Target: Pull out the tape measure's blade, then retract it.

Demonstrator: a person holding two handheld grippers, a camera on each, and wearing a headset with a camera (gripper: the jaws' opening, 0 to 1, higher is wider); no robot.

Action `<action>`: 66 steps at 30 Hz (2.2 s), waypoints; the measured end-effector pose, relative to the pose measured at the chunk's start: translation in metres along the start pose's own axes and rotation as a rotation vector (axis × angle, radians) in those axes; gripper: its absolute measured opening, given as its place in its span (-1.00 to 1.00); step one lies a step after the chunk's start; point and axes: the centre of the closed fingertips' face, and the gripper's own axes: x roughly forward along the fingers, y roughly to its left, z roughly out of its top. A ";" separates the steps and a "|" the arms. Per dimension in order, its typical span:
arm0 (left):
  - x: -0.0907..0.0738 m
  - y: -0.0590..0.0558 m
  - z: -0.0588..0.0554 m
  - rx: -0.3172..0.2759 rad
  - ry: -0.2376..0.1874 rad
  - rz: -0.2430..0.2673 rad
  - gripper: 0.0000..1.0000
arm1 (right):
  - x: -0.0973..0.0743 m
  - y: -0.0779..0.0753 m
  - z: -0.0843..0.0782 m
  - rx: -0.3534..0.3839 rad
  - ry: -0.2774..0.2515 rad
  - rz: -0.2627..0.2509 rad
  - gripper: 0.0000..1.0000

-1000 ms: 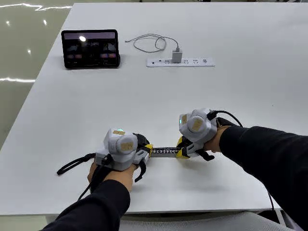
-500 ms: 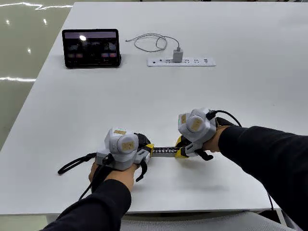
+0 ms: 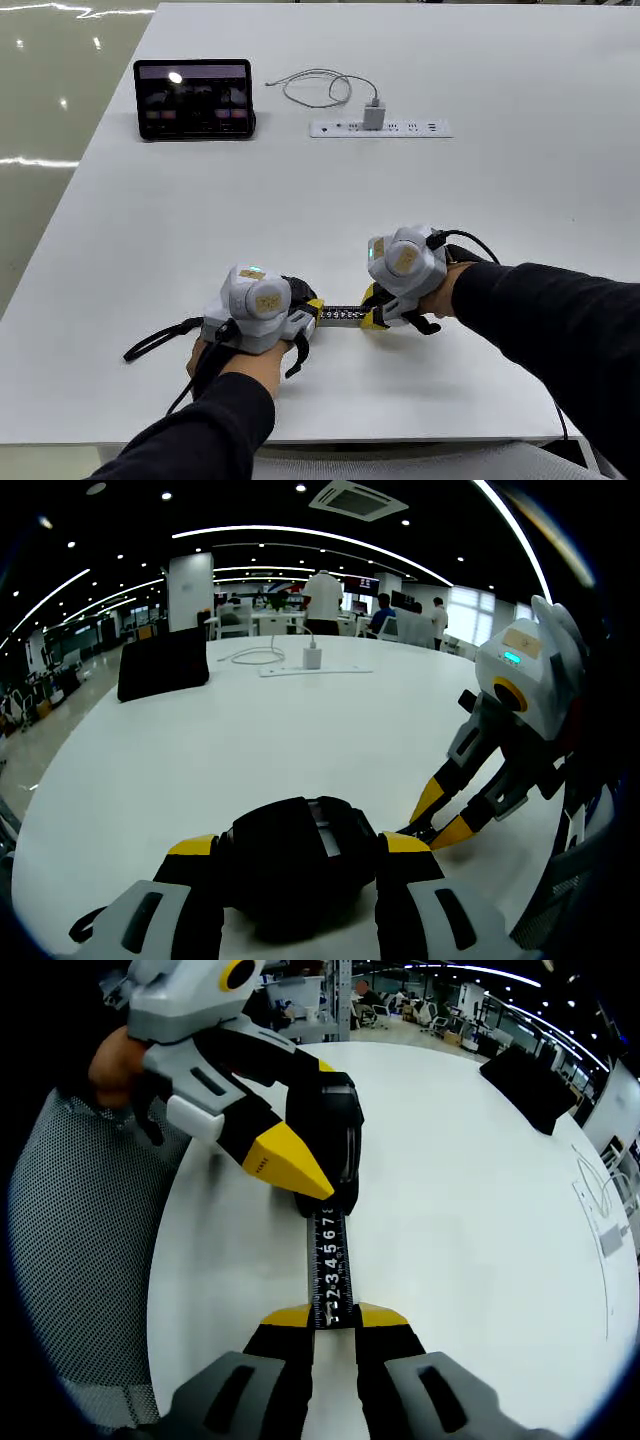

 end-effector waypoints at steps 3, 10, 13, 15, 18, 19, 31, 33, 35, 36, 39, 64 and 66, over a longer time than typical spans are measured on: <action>0.000 0.000 0.000 0.002 0.000 0.000 0.14 | 0.001 0.001 0.000 0.001 -0.002 -0.003 -0.78; -0.001 0.000 0.000 -0.005 0.000 -0.001 0.14 | 0.001 0.002 0.002 0.004 -0.010 -0.004 -0.78; -0.001 0.000 0.000 -0.005 -0.001 -0.002 0.14 | 0.002 0.002 0.002 0.007 -0.012 -0.003 -0.78; -0.001 0.000 0.000 -0.005 0.000 -0.002 0.14 | 0.002 0.002 0.002 0.008 -0.013 -0.001 -0.78; -0.001 0.000 -0.001 -0.005 0.001 -0.002 0.14 | 0.003 0.002 0.003 0.005 -0.017 0.001 -0.78; -0.001 0.000 0.000 -0.005 0.000 -0.002 0.14 | 0.003 0.002 0.003 0.005 -0.017 0.002 -0.78; -0.001 0.000 0.000 -0.012 0.001 -0.002 0.14 | 0.005 0.001 0.008 0.005 -0.022 0.006 -0.78; -0.001 0.000 0.000 -0.014 0.001 -0.003 0.14 | 0.006 0.000 0.009 0.007 -0.023 0.007 -0.78; -0.001 0.000 -0.001 -0.012 0.001 -0.005 0.14 | 0.006 -0.001 0.010 0.026 -0.022 0.005 -0.78; -0.001 0.000 -0.001 -0.015 0.002 -0.006 0.14 | 0.006 -0.001 0.011 0.023 -0.025 0.005 -0.78; -0.001 0.000 0.000 -0.022 -0.002 -0.005 0.14 | 0.007 -0.001 0.013 0.009 -0.021 0.003 -0.79; -0.001 0.000 0.000 -0.035 0.001 -0.002 0.14 | 0.015 0.001 0.025 -0.012 -0.048 0.021 -0.78; -0.001 0.001 0.000 -0.036 0.001 -0.001 0.14 | 0.016 -0.001 0.026 -0.013 -0.051 0.023 -0.79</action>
